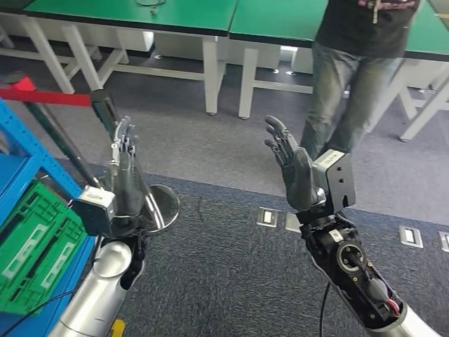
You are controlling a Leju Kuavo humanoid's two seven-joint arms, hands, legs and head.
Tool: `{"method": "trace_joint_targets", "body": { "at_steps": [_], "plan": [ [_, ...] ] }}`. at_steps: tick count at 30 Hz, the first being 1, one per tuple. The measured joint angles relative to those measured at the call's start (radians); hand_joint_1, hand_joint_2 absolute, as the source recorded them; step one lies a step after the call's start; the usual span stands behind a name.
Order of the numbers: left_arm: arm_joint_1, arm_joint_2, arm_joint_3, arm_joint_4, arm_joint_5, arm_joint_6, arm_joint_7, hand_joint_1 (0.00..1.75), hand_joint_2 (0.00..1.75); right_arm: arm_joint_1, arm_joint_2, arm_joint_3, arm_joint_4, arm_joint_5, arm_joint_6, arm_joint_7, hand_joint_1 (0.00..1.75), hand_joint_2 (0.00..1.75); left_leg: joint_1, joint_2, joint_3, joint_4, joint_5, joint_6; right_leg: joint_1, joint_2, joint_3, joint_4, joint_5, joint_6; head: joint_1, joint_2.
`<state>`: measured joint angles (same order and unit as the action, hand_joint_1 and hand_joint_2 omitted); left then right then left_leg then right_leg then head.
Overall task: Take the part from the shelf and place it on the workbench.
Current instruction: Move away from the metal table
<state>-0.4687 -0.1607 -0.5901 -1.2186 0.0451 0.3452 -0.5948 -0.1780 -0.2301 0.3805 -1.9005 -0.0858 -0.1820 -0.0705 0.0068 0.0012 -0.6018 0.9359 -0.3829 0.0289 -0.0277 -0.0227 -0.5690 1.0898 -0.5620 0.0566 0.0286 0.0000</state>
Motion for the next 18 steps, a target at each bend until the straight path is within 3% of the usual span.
{"method": "trace_joint_targets", "body": {
  "at_steps": [2, 3, 4, 5, 7, 9, 11, 12, 13, 15, 16, 18],
  "plan": [
    [0.019, 0.010, 0.000, -0.014, -0.008, -0.002, 0.031, 0.00, 0.00, 0.011, 0.000, 0.006, 0.001, 0.001, -0.014, 0.000, 0.00, 0.00, -0.003, -0.032, 0.002, 0.001, -0.001, 0.003, 0.001, 0.017, -0.067, 0.131, -0.042, 0.000, 0.012, 0.000],
    [0.028, 0.018, 0.000, -0.023, -0.010, 0.000, 0.047, 0.00, 0.00, 0.014, 0.001, 0.011, 0.001, -0.002, -0.017, -0.003, 0.00, 0.00, -0.004, -0.049, 0.003, 0.002, -0.002, 0.003, 0.002, 0.019, -0.083, 0.152, -0.035, -0.002, 0.017, 0.000],
    [0.035, 0.028, 0.000, -0.034, -0.013, 0.004, 0.061, 0.00, 0.00, 0.014, 0.004, 0.018, 0.002, -0.008, -0.015, -0.009, 0.00, 0.00, -0.005, -0.066, 0.005, 0.003, -0.002, 0.003, 0.001, 0.022, -0.079, 0.129, -0.007, -0.004, 0.021, 0.000],
    [0.041, 0.039, 0.001, -0.047, -0.016, 0.009, 0.073, 0.00, 0.00, 0.010, 0.007, 0.025, 0.006, -0.015, -0.011, -0.019, 0.00, 0.00, -0.005, -0.082, 0.006, 0.005, -0.003, 0.002, 0.001, 0.030, -0.058, 0.070, 0.035, -0.008, 0.025, 0.000],
    [0.051, 0.065, 0.005, -0.077, -0.027, 0.023, 0.095, 0.00, 0.00, -0.008, 0.020, 0.044, 0.025, -0.035, 0.007, -0.049, 0.00, 0.00, -0.005, -0.110, 0.004, 0.009, -0.005, -0.004, -0.003, 0.080, -0.003, -0.062, 0.099, -0.017, 0.031, 0.000],
    [0.063, 0.094, 0.011, -0.109, -0.039, 0.035, 0.121, 0.00, 0.00, -0.038, 0.039, 0.065, 0.056, -0.054, 0.029, -0.080, 0.00, 0.00, -0.002, -0.133, -0.008, 0.012, 0.000, -0.016, -0.003, 0.111, 0.028, -0.125, 0.109, -0.024, 0.034, 0.000],
    [0.079, 0.125, 0.020, -0.144, -0.051, 0.042, 0.149, 0.00, 0.00, -0.070, 0.061, 0.086, 0.090, -0.070, 0.044, -0.103, 0.00, 0.00, 0.002, -0.156, -0.017, 0.011, 0.007, -0.031, -0.003, 0.089, 0.036, -0.138, 0.106, -0.032, 0.035, 0.000],
    [0.087, 0.141, 0.024, -0.163, -0.057, 0.045, 0.164, 0.00, 0.00, -0.085, 0.072, 0.094, 0.106, -0.075, 0.049, -0.113, 0.00, 0.00, 0.001, -0.149, -0.021, 0.016, 0.004, -0.037, -0.005, 0.075, 0.039, -0.143, 0.109, -0.037, 0.032, 0.000],
    [0.092, 0.155, 0.028, -0.182, -0.063, 0.047, 0.178, 0.00, 0.00, -0.097, 0.083, 0.102, 0.122, -0.078, 0.053, -0.122, 0.00, 0.00, -0.002, -0.126, -0.032, 0.038, -0.010, -0.043, -0.006, 0.059, 0.043, -0.149, 0.112, -0.044, 0.025, 0.000],
    [0.097, 0.178, 0.033, -0.216, -0.076, 0.049, 0.201, 0.00, 0.00, -0.112, 0.100, 0.113, 0.153, -0.083, 0.060, -0.140, 0.00, 0.00, -0.005, -0.056, -0.085, 0.144, -0.066, -0.052, -0.004, 0.026, 0.047, -0.156, 0.114, -0.053, 0.008, 0.000],
    [0.099, 0.187, 0.034, -0.229, -0.082, 0.048, 0.208, 0.00, 0.00, -0.115, 0.108, 0.118, 0.167, -0.085, 0.063, -0.149, 0.00, 0.00, -0.004, -0.033, -0.123, 0.216, -0.097, -0.056, -0.001, 0.010, 0.046, -0.156, 0.114, -0.056, -0.001, 0.000],
    [0.105, 0.200, 0.036, -0.248, -0.093, 0.040, 0.219, 0.00, 0.00, -0.119, 0.122, 0.125, 0.194, -0.087, 0.068, -0.163, 0.00, 0.00, 0.001, -0.015, -0.170, 0.303, -0.119, -0.062, 0.001, -0.023, 0.046, -0.156, 0.112, -0.057, -0.012, 0.000]
  ]
}}
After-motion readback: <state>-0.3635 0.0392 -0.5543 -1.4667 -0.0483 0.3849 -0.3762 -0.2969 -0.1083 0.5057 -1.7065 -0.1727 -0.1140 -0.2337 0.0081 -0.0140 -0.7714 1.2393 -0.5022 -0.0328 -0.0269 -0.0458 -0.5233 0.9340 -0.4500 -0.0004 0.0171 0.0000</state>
